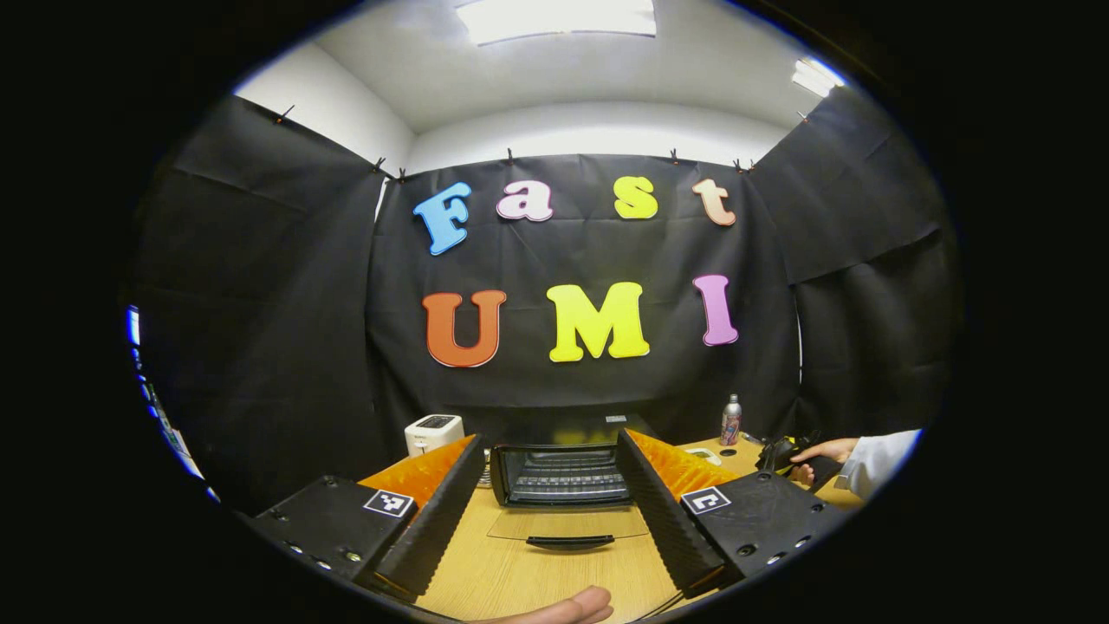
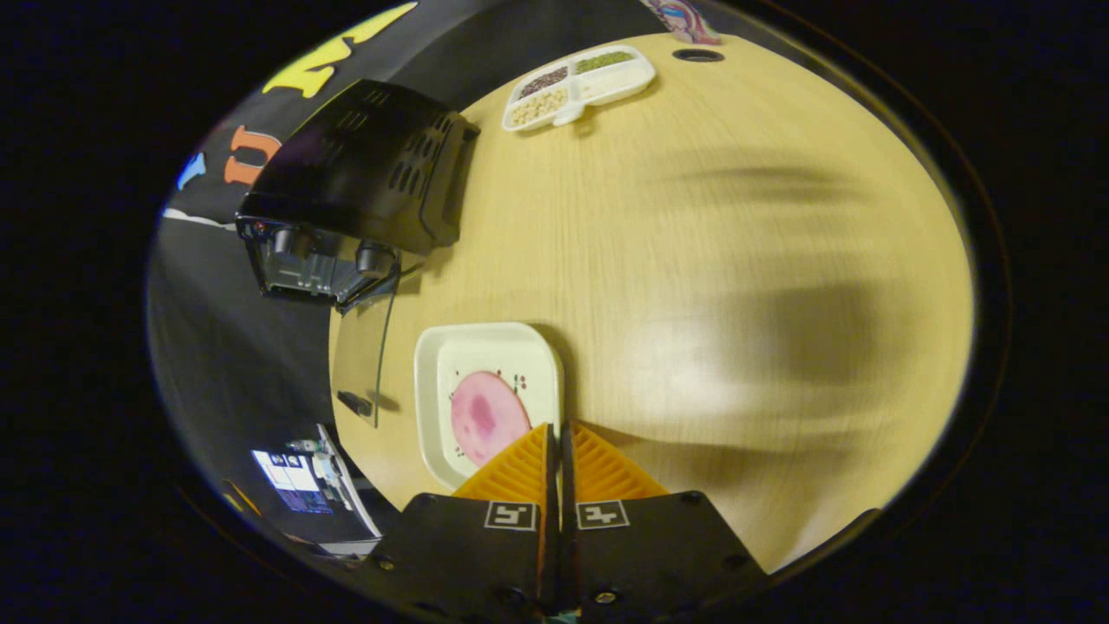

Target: Open the electric oven with the left hand, put the food in, and close the electric oven.

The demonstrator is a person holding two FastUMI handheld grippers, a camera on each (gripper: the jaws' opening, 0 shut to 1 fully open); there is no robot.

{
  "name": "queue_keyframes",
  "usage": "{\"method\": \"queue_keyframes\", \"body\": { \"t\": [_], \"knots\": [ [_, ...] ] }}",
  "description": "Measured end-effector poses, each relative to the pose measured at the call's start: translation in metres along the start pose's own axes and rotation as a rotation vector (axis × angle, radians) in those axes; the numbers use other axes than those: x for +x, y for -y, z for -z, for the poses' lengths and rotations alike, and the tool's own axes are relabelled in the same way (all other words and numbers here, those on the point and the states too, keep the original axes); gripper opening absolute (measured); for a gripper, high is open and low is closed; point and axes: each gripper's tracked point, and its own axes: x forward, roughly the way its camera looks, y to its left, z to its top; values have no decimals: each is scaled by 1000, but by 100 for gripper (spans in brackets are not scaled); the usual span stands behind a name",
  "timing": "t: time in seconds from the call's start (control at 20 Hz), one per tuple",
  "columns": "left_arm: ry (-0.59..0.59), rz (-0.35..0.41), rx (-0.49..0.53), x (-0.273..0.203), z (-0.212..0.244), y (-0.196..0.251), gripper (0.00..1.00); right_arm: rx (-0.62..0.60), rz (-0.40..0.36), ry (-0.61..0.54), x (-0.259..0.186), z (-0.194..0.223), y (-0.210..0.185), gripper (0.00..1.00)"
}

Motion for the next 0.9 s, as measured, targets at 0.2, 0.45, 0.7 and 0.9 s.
{"method": "queue_keyframes", "body": {
  "t": [0.2,0.45,0.7,0.9],
  "knots": [
    [-6,-23,-7,-9,1,-12,96,60,-31,32,-13,8,3,3],
    [-16,-22,-3,-16,2,-19,96,18,-4,76,-42,12,-4,2],
    [-17,-30,10,-24,2,-30,96,-20,-14,116,-68,14,-37,2],
    [-6,-33,15,-32,2,-42,96,-43,-27,122,-77,25,-69,2]
  ]
}}
